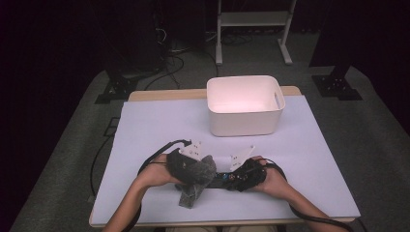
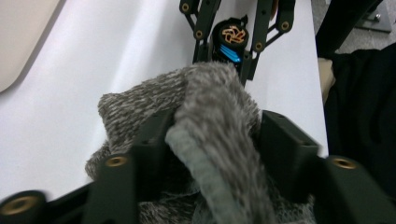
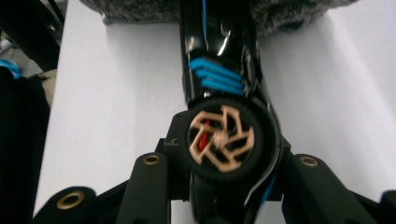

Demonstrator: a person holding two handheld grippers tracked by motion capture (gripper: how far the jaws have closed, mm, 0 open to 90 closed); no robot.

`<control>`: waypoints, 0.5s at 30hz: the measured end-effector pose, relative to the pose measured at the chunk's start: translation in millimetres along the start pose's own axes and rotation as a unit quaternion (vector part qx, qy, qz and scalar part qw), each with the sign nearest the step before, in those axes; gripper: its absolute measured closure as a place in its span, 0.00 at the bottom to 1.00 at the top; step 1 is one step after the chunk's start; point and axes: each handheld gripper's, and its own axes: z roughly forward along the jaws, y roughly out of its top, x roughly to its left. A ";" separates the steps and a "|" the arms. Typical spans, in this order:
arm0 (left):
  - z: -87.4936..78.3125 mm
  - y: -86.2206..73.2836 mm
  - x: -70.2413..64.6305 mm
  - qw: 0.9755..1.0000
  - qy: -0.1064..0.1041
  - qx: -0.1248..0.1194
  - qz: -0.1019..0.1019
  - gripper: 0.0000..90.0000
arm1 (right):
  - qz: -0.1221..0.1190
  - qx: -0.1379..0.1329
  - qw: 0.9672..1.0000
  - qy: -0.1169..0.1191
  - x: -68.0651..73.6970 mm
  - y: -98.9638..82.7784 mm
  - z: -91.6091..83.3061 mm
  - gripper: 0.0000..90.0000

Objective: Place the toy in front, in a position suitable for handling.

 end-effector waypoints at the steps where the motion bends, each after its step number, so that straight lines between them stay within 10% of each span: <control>1: -0.5 0.1 0.8 1.000 -0.003 -0.001 0.002 0.58 | 0.001 0.002 1.000 -0.002 0.7 -1.7 -0.3 0.69; 8: -7.0 6.5 2.2 1.000 -0.017 -0.001 0.007 0.87 | 0.003 -0.002 1.000 -0.003 1.5 -3.3 -5.4 0.71; 15: 2.9 13.8 3.1 1.000 -0.026 -0.012 0.009 0.91 | 0.001 0.000 1.000 -0.005 2.3 -2.7 -6.5 0.71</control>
